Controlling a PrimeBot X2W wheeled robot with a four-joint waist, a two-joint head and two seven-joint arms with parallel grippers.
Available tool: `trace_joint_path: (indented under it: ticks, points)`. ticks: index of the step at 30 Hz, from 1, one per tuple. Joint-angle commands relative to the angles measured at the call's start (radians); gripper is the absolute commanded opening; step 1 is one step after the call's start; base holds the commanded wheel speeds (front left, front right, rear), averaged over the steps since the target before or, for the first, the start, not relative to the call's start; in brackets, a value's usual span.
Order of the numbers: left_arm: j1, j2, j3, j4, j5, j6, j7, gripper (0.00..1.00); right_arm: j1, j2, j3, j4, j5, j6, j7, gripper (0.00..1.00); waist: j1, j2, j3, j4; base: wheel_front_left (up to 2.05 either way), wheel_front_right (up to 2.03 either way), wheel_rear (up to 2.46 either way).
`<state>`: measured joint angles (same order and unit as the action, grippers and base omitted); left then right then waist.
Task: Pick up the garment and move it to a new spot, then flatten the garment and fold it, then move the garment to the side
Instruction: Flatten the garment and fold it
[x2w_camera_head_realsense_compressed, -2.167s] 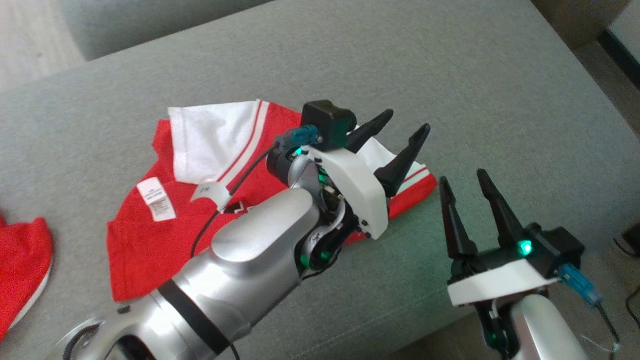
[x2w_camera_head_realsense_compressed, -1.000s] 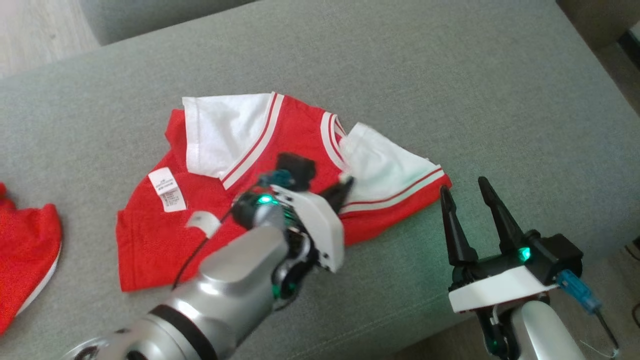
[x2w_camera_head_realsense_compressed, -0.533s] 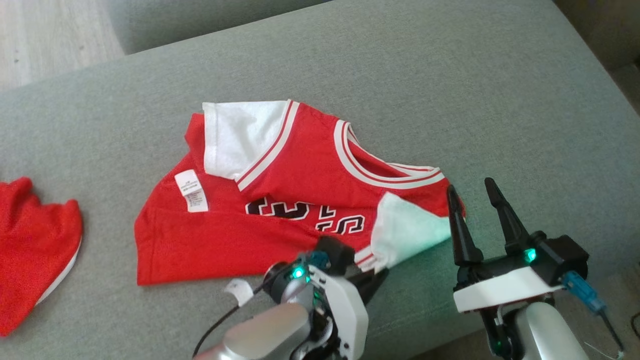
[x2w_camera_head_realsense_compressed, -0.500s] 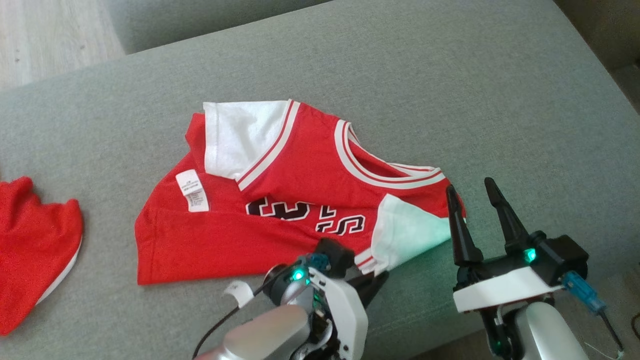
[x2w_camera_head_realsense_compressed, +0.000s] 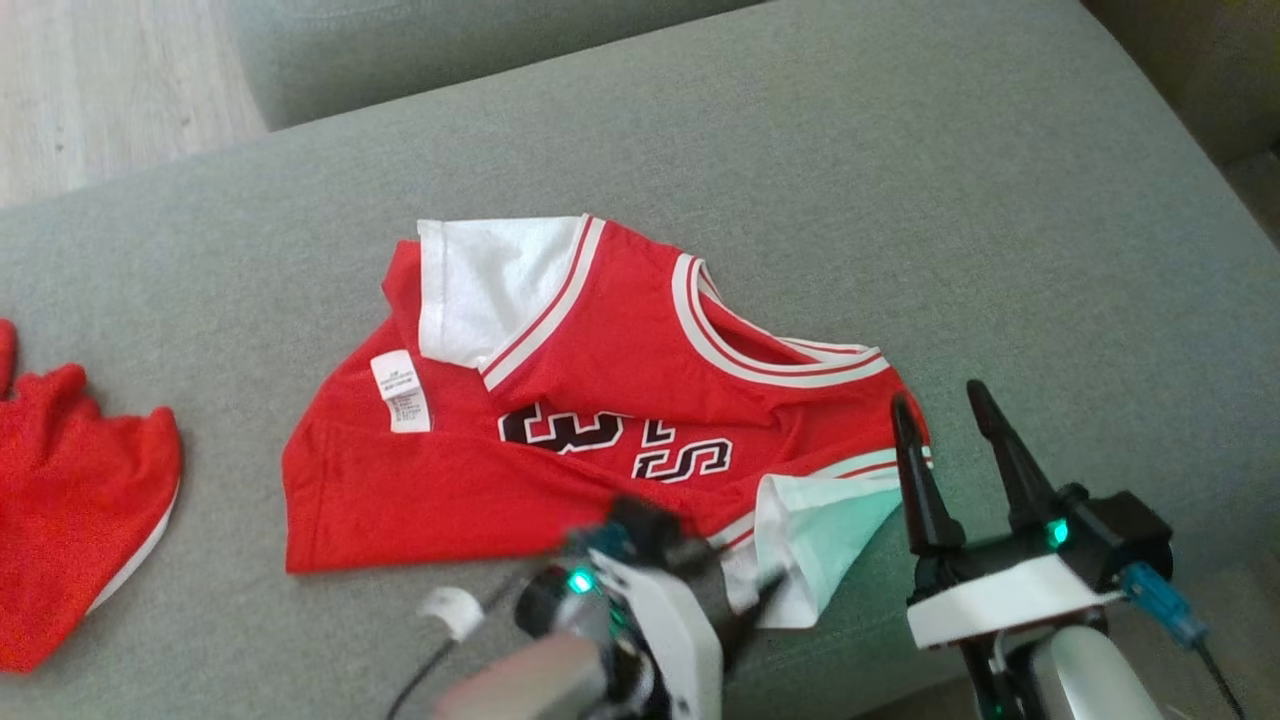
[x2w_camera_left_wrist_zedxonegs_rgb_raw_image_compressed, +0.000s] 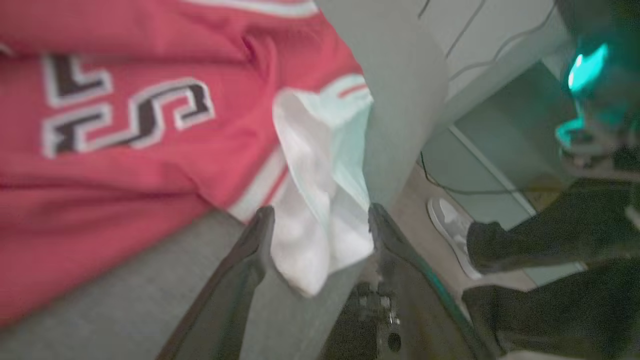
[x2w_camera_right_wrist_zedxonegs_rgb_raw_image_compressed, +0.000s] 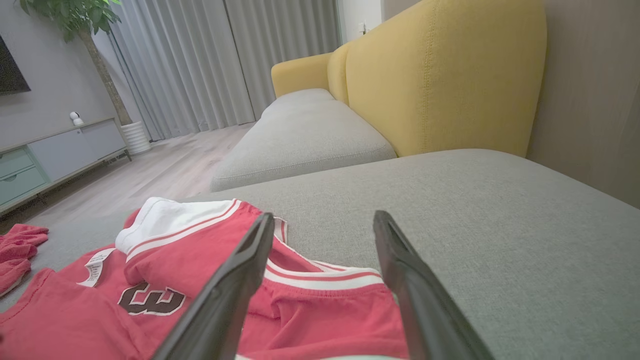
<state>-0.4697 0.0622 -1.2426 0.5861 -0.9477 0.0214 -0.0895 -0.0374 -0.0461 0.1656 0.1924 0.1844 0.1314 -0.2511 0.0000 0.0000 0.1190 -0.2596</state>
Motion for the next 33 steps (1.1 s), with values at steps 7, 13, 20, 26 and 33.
trace_joint_path:
  ticks: [7,13,20,26,33]
  points:
    - [-0.062,0.186,0.186,-0.099,-0.029,0.167,-0.063,1.0,0.005,-0.004,0.011,-0.035,-0.01,-0.001,-0.011,1.0,0.0,0.0,-0.016,0.006,0.0,0.0,0.0]
    - [-0.062,0.36,0.271,-0.078,-0.044,0.288,-0.042,1.0,0.013,-0.004,0.009,-0.039,-0.017,-0.001,-0.011,1.0,0.0,0.0,-0.016,0.019,0.0,0.0,0.0]
    - [-0.085,0.43,0.331,-0.034,-0.075,0.319,-0.032,1.0,0.002,-0.004,0.015,-0.041,-0.02,-0.001,-0.011,1.0,0.0,0.0,0.002,0.028,0.0,0.0,0.0]
    - [-0.11,0.42,0.338,-0.003,-0.077,0.307,-0.042,1.0,-0.003,-0.004,0.021,-0.038,-0.022,-0.001,-0.011,1.0,0.0,0.0,0.017,0.027,0.0,0.0,0.0]
    - [-0.117,0.404,0.33,0.019,-0.076,0.291,-0.045,1.0,-0.001,-0.004,0.016,-0.033,-0.024,-0.001,-0.011,1.0,0.0,0.0,0.016,0.025,0.0,0.0,0.0]
